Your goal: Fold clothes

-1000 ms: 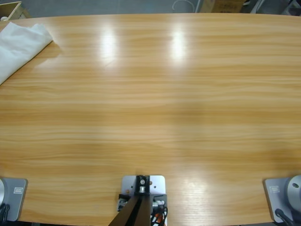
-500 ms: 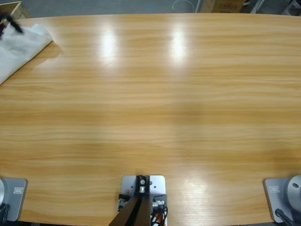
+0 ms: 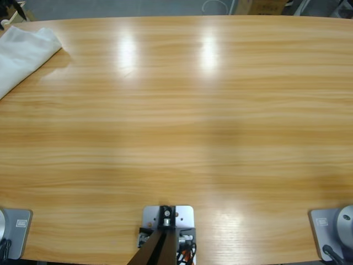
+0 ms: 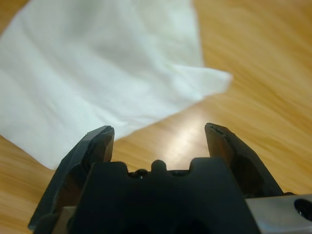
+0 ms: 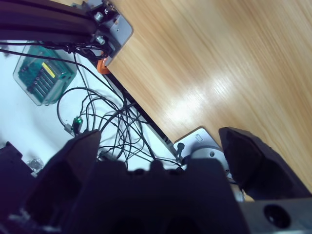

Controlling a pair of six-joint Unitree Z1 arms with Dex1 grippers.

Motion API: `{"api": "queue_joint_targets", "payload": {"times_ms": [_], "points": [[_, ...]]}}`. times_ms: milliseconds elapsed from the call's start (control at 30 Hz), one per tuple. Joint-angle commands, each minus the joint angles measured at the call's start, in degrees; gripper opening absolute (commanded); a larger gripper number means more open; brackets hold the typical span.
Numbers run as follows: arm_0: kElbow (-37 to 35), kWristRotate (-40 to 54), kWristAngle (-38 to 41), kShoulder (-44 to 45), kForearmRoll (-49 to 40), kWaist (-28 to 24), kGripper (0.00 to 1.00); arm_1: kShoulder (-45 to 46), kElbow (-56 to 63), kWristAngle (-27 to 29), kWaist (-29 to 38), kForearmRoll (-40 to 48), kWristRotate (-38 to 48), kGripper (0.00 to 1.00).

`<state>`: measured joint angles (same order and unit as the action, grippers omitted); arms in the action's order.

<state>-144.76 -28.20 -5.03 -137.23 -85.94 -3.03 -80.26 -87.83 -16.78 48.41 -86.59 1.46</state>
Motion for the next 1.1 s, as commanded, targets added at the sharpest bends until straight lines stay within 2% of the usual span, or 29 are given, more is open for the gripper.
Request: {"api": "queue_joint_targets", "payload": {"times_ms": [33,600,867,1100], "points": [[2.5,-4.32,2.11,-6.08,-7.05,-3.84,0.649,-1.23,1.63,-0.36,0.63,-5.52,-0.76,1.0],[-0.95,-20.99,3.36,-13.52,-6.59,-6.64,0.665,-0.65,1.56,-0.71,0.63,-5.73,-0.76,1.0],[-1.85,-21.34,4.03,-16.57,-6.75,-5.94,0.665,-1.25,1.26,-0.71,0.63,-5.75,-1.02,1.0],[-2.76,-17.33,5.52,-17.38,-6.75,-1.4,0.664,-1.3,0.99,-0.65,0.63,-5.78,-1.02,1.0]]}}
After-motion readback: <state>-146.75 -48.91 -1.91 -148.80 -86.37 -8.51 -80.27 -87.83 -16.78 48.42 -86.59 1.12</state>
